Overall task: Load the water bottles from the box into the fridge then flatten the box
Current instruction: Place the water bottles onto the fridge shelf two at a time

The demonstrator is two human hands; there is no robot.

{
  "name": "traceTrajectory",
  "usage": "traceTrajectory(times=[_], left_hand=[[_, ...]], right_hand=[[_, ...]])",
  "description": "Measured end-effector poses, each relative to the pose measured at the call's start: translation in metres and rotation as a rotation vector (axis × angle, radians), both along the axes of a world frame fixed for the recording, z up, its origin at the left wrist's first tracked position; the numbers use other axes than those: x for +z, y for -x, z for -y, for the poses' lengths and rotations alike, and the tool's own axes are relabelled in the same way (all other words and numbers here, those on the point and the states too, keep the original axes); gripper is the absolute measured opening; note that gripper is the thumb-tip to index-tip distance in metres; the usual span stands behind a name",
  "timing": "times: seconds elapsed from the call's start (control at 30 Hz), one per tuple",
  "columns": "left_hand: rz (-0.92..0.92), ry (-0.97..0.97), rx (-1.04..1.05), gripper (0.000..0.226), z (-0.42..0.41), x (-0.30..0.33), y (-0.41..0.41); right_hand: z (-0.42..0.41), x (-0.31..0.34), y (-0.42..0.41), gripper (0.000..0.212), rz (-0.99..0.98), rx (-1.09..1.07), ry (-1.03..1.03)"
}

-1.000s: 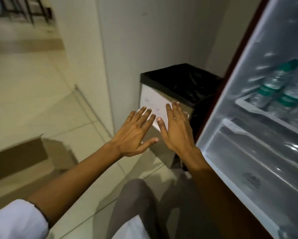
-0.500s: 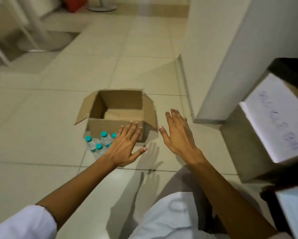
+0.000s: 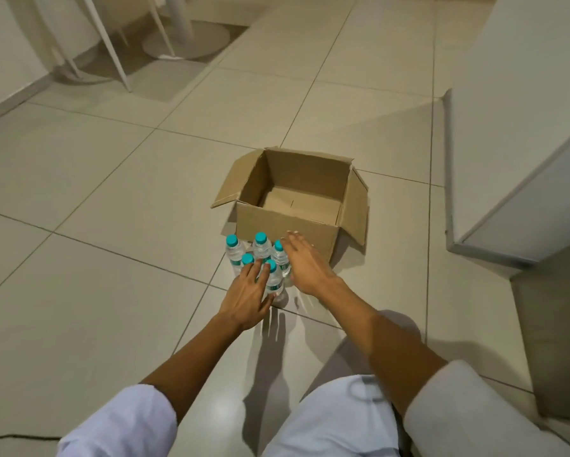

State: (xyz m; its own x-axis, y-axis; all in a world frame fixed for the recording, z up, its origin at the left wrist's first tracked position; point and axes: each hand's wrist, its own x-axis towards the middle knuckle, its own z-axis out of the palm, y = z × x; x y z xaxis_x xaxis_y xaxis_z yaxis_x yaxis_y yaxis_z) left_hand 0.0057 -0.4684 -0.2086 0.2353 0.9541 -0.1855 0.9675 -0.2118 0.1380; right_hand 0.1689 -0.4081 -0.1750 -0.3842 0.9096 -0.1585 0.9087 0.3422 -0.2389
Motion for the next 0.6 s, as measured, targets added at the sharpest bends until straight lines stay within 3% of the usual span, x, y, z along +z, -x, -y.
traceTrajectory(times=[0.23,0.47,0.6], left_hand=[[0.012,0.078,-0.025,0.072,-0.03,-0.004,-0.014],[0.011,0.058,0.028,0.05,-0.047,-0.011,-0.024],[-0.019,0.054,0.012,0.049,-0.049,-0.012,-0.026]], right_hand=[[-0.034,-0.03,0.008,0.072,0.097,0.114,0.098],[-0.045,-0.033,0.023,0.06,0.146,0.065,0.041],[-0.046,-0.035,0.028,0.045,0.174,0.025,0.051]])
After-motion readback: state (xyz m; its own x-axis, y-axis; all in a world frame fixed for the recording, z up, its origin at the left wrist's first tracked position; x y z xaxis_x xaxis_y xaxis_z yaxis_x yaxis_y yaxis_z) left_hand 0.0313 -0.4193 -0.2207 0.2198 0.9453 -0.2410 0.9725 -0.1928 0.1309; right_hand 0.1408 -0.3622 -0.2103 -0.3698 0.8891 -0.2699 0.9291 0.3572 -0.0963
